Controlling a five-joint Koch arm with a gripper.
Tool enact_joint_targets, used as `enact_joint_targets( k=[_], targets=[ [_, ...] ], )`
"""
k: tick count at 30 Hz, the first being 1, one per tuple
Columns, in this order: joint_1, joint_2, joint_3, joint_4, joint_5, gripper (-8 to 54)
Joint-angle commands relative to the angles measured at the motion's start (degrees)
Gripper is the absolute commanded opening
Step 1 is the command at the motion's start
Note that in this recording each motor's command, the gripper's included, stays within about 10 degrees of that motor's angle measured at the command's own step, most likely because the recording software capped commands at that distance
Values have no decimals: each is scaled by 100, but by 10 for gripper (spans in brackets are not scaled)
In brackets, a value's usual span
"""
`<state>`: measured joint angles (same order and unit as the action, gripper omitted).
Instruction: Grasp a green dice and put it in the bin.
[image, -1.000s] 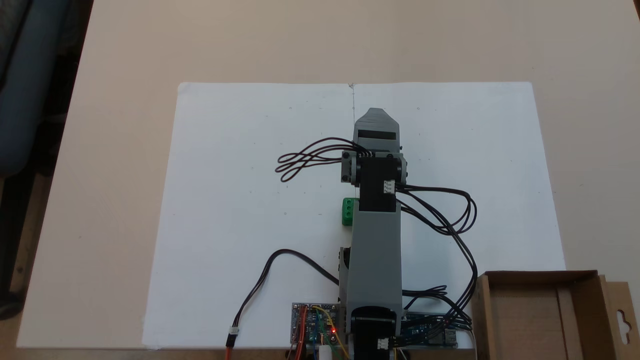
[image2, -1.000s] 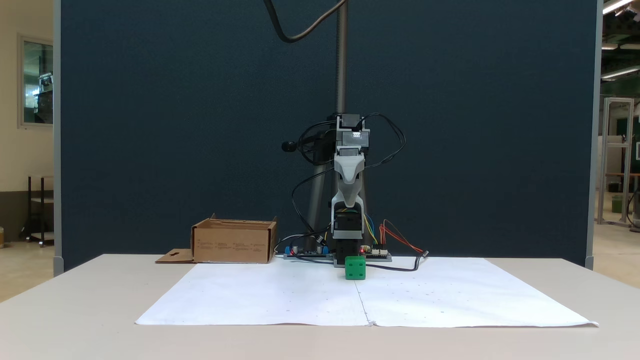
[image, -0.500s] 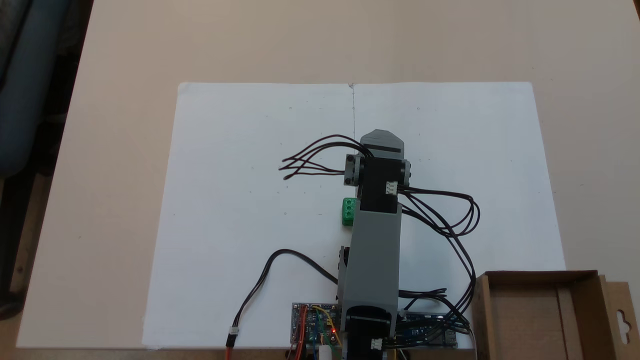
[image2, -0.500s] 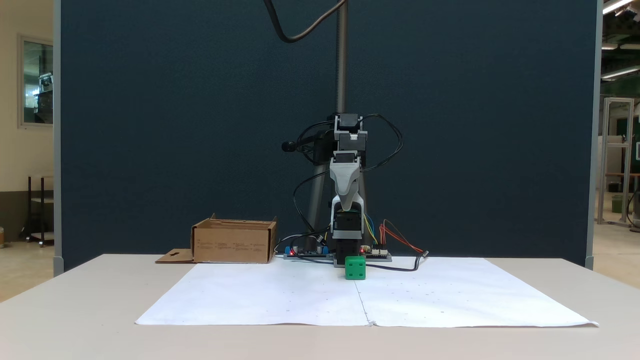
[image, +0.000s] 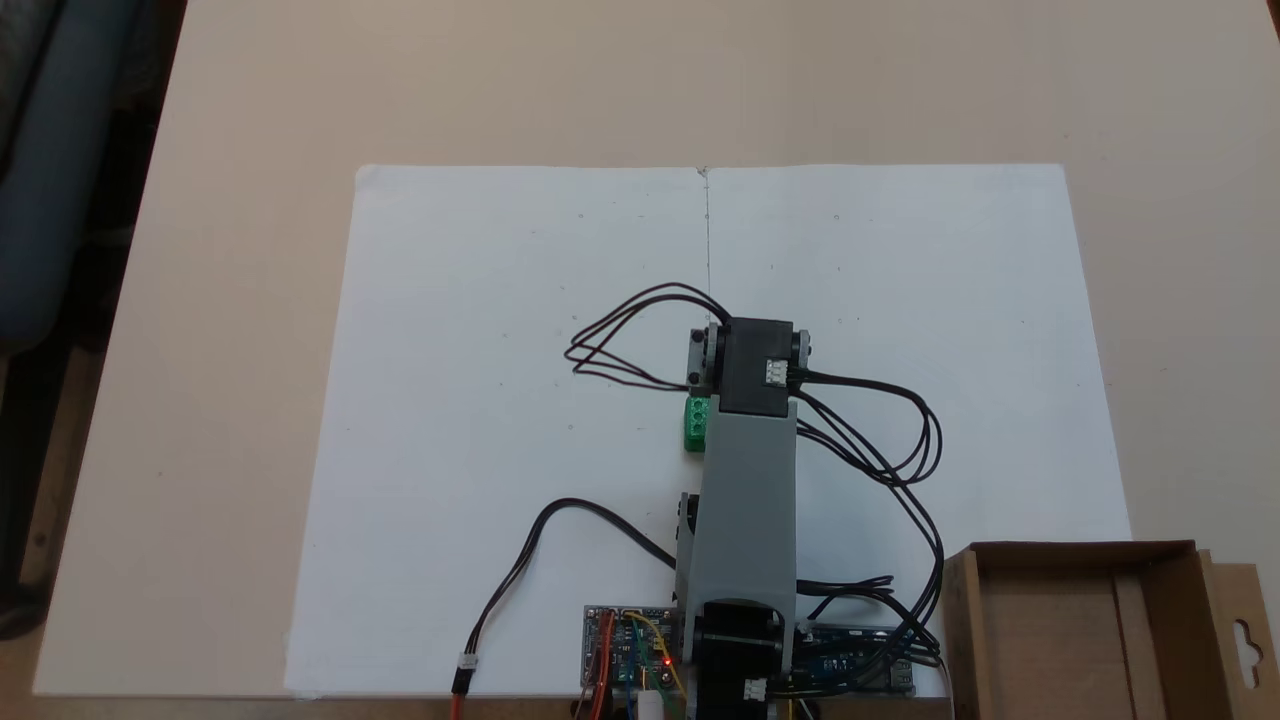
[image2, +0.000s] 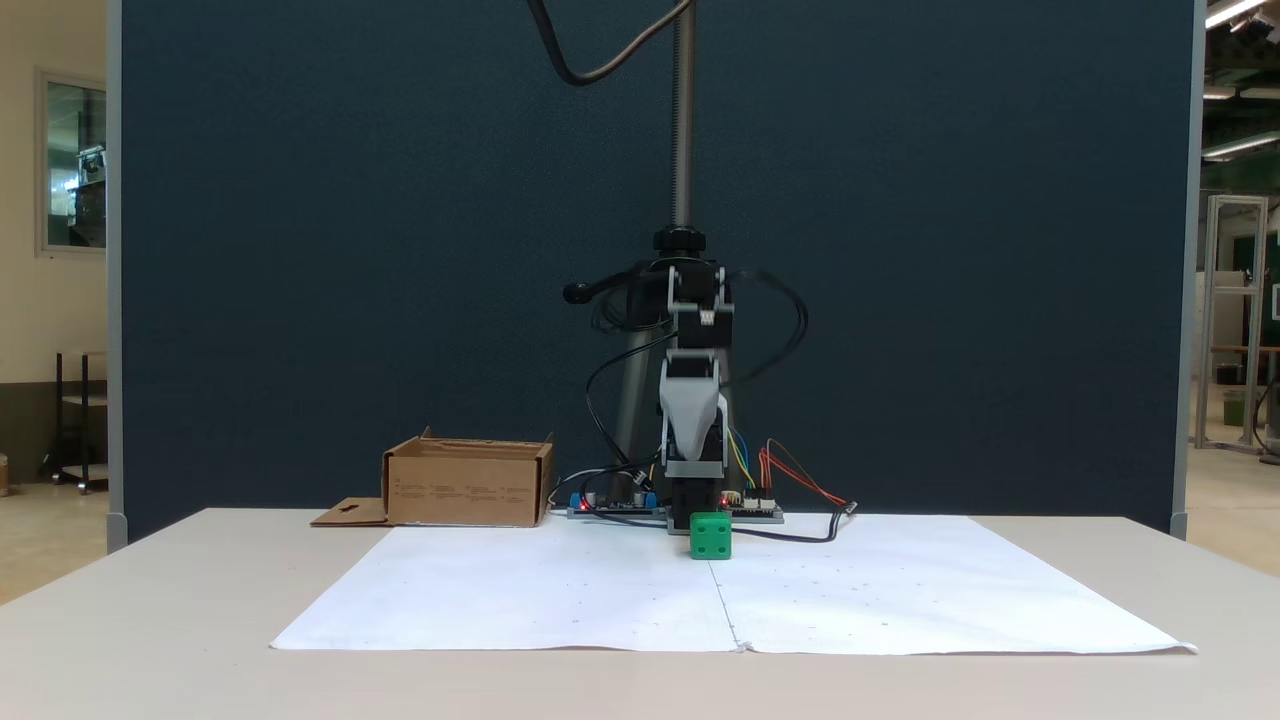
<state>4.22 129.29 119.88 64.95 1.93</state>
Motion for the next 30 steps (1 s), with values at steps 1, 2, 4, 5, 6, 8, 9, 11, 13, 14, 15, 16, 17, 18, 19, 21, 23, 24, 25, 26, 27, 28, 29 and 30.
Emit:
enact_joint_targets(
  k=[1, 2, 4, 5, 6, 8, 9, 11, 13, 14, 15, 16, 17, 18, 19, 21, 23, 24, 25, 26, 27, 28, 29, 30],
  targets=[
    [53, 668, -18, 97, 299, 446],
    [44, 668, 53, 97, 299, 448],
    [26, 668, 141, 35, 299, 449],
    [0, 668, 211, -44, 299, 449],
    [-26, 668, 264, -132, 299, 449],
    [-123, 659, 360, -237, 290, 449],
    [-158, 659, 369, -255, 290, 446],
    [-185, 650, 396, -360, 290, 445],
    [-193, 650, 431, -519, 290, 445],
    [-185, 650, 457, -642, 290, 446],
    [-167, 650, 466, -712, 290, 447],
    [-167, 650, 483, -791, 290, 449],
    [-158, 642, 510, -888, 290, 451],
    [-141, 642, 554, -1002, 290, 453],
    [-132, 633, 606, -1099, 290, 454],
    [-123, 624, 694, -1222, 290, 454],
    [-141, 624, 773, -1266, 299, 455],
    [-149, 615, 817, -1274, 299, 455],
    [-167, 615, 853, -1266, 290, 455],
    [-176, 615, 879, -1248, 290, 455],
    [-167, 615, 888, -1230, 290, 458],
    [-158, 606, 914, -1222, 290, 462],
    [-149, 606, 932, -1213, 290, 468],
    [-141, 598, 940, -1204, 281, 469]
  ],
)
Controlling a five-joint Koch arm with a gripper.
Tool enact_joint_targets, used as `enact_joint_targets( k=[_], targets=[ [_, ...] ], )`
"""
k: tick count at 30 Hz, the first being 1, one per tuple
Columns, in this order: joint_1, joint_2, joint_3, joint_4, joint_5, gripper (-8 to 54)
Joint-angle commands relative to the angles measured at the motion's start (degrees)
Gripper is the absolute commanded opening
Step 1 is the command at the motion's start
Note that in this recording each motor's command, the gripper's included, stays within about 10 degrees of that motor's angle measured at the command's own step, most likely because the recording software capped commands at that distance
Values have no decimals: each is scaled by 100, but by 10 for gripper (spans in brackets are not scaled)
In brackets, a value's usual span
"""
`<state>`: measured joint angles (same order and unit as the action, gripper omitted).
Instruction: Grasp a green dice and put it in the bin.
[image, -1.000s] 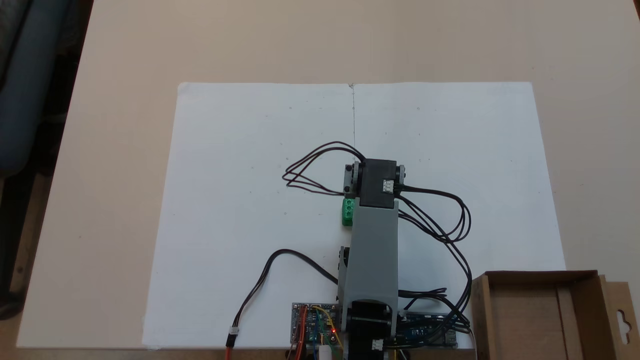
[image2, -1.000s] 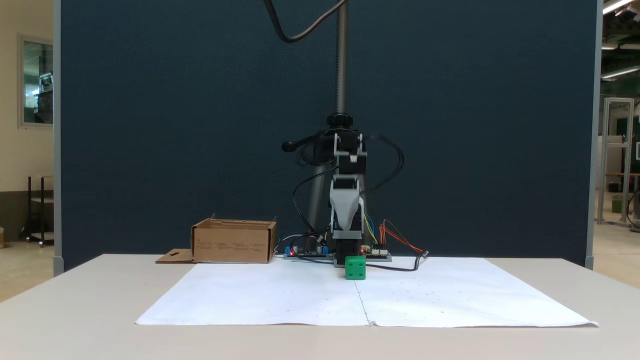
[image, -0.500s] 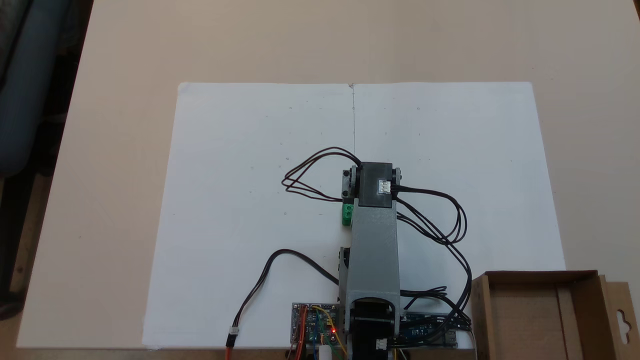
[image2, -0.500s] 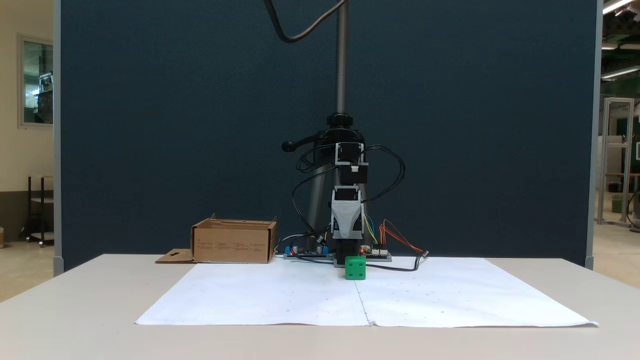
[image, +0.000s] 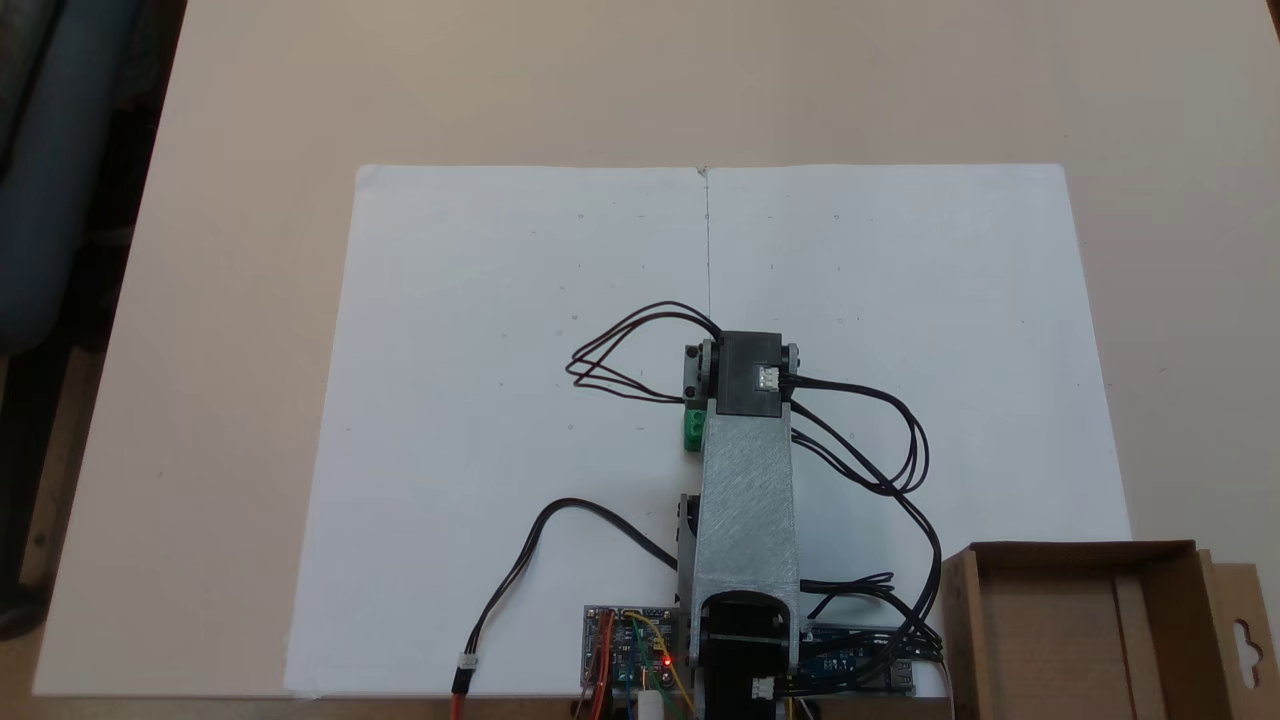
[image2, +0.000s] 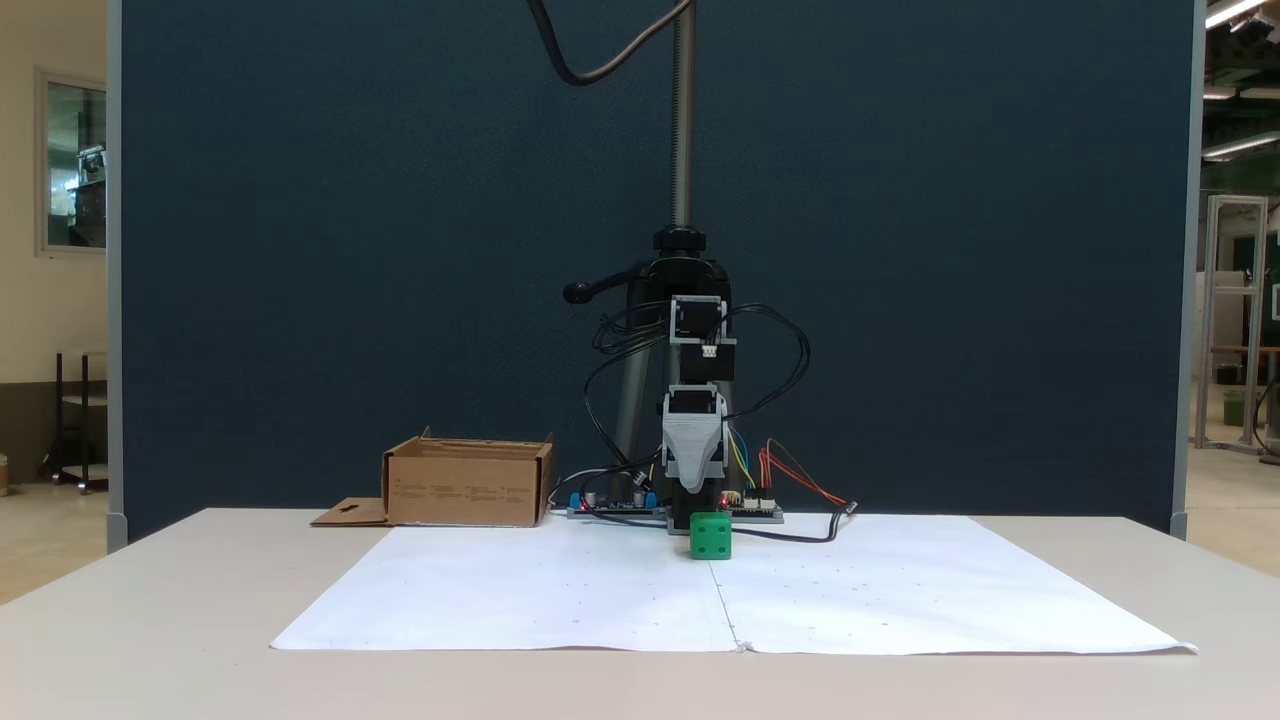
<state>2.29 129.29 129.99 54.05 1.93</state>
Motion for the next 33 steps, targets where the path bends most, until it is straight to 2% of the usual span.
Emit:
enact_joint_targets(
  k=[1, 16, 33],
  targets=[
    [44, 598, -35, -114, 281, 470],
    [-237, 545, 70, 176, 149, 470],
    [-650, -246, 123, 44, 475, 462]
  ],
)
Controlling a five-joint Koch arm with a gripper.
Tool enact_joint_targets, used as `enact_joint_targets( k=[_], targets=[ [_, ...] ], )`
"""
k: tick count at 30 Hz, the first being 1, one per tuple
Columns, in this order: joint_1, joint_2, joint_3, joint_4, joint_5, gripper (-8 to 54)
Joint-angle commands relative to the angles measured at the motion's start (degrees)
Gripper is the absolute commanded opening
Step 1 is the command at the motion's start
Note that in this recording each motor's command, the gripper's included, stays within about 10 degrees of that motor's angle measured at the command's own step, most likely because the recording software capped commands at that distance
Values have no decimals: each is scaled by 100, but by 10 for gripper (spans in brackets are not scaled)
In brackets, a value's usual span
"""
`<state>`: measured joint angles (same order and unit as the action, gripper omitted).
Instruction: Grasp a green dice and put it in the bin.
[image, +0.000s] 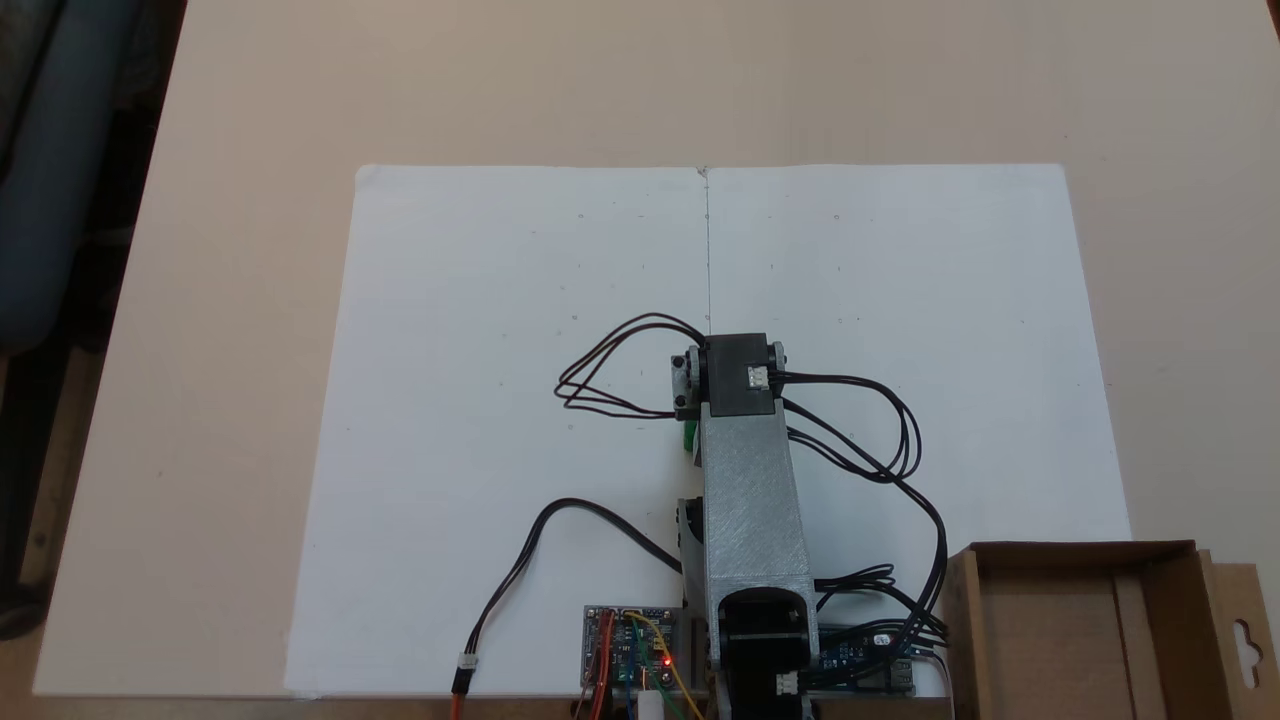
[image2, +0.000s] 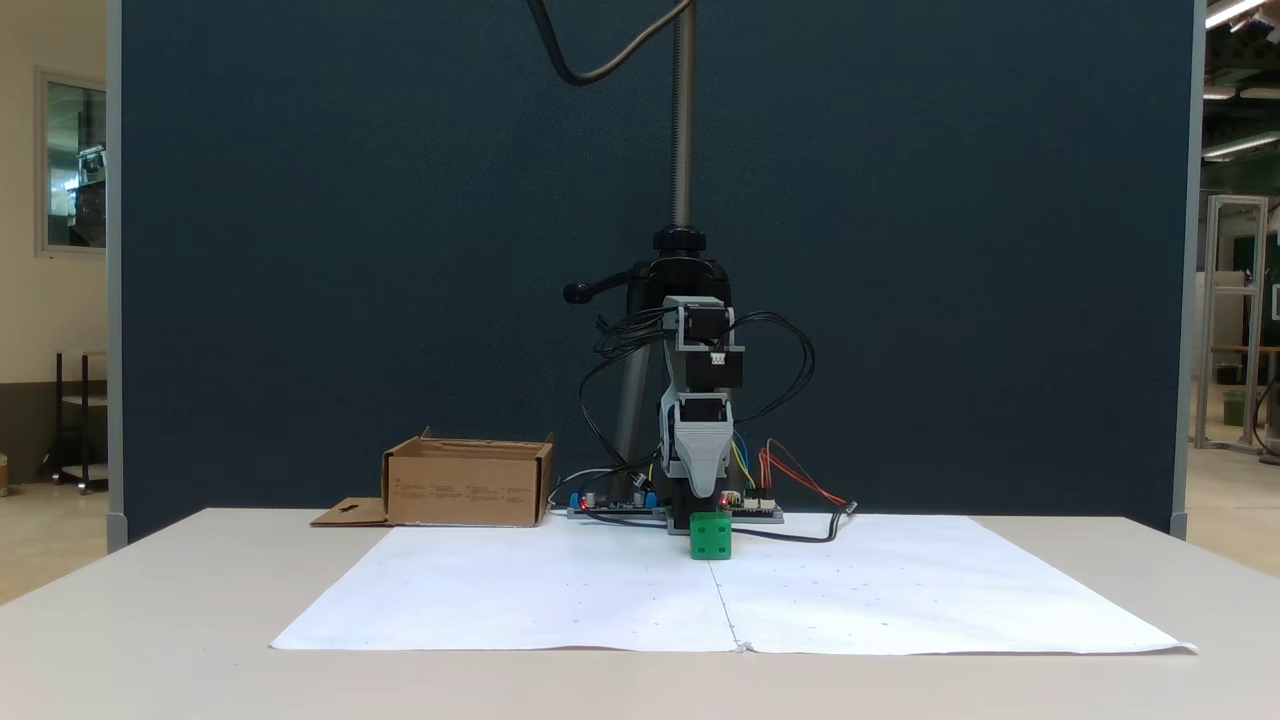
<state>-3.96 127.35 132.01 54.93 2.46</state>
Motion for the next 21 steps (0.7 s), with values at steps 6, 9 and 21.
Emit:
enact_joint_targets(
  k=[6, 9, 21],
  targets=[
    [-35, -272, -79, -141, 677, 462],
    [-35, -431, -79, -202, 782, 462],
    [-35, -967, 114, -1011, 853, 455]
  ],
)
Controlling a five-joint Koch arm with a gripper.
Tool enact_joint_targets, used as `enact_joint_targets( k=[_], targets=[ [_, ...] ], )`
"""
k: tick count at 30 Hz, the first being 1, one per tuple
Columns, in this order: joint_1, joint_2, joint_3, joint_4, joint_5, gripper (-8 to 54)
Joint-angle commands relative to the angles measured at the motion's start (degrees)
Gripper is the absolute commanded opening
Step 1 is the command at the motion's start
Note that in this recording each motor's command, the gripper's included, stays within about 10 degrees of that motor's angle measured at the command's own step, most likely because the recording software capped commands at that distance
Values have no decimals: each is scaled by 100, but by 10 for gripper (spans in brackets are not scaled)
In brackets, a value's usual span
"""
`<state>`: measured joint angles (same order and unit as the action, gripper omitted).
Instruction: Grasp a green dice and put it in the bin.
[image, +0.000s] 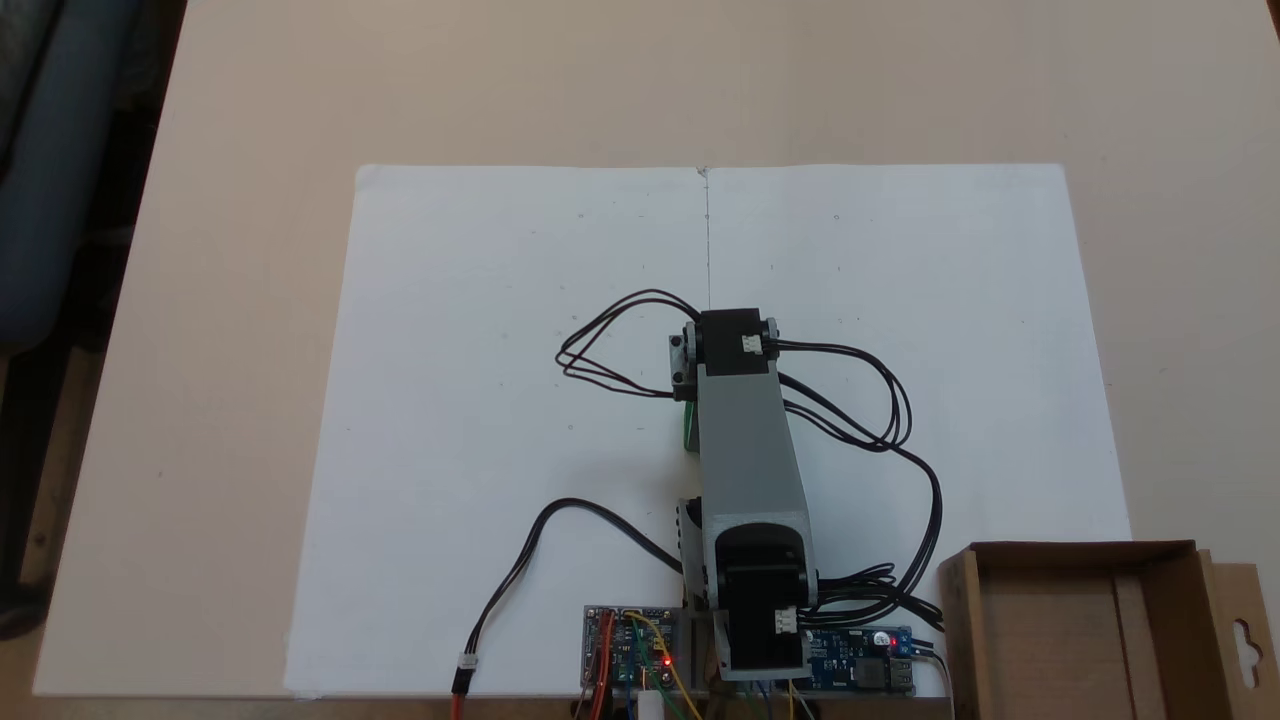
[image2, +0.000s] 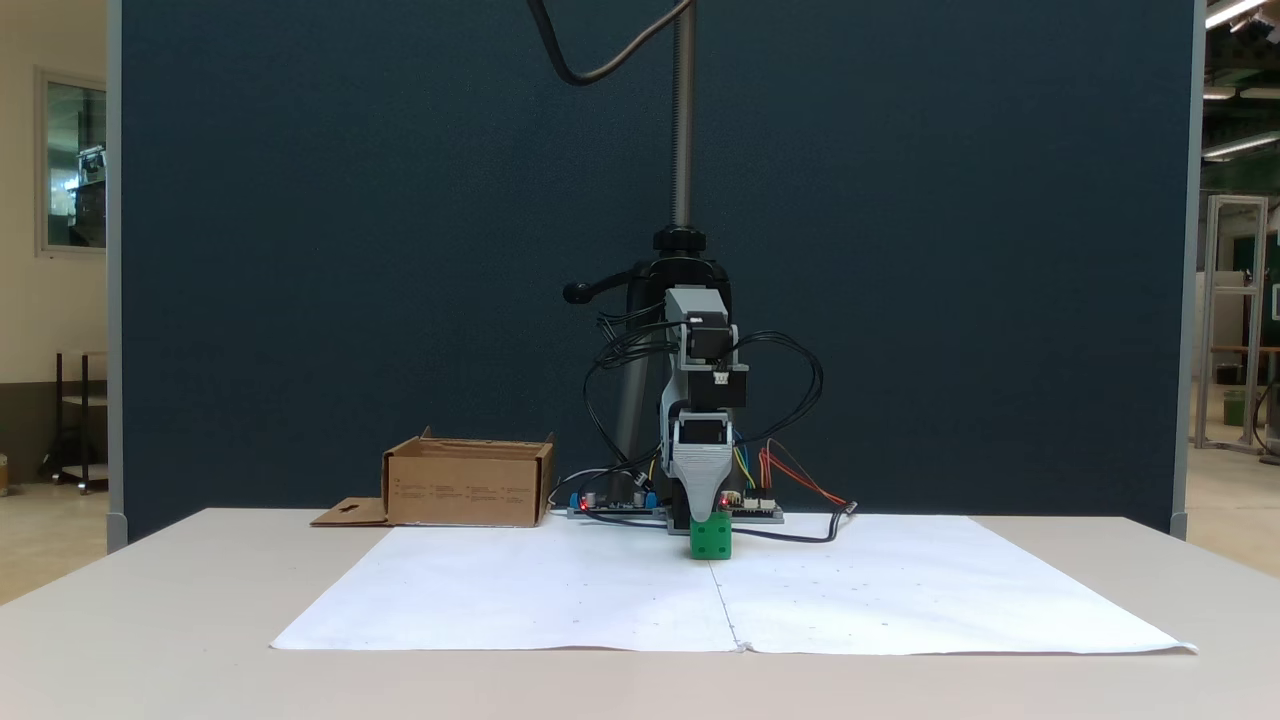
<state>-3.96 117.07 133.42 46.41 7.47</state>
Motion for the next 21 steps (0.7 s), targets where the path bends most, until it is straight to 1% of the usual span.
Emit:
enact_joint_targets(
  k=[1, 21],
  targets=[
    [-44, 62, 18, -167, 343, 455],
    [-185, -53, 413, -431, 492, 454]
  ],
)
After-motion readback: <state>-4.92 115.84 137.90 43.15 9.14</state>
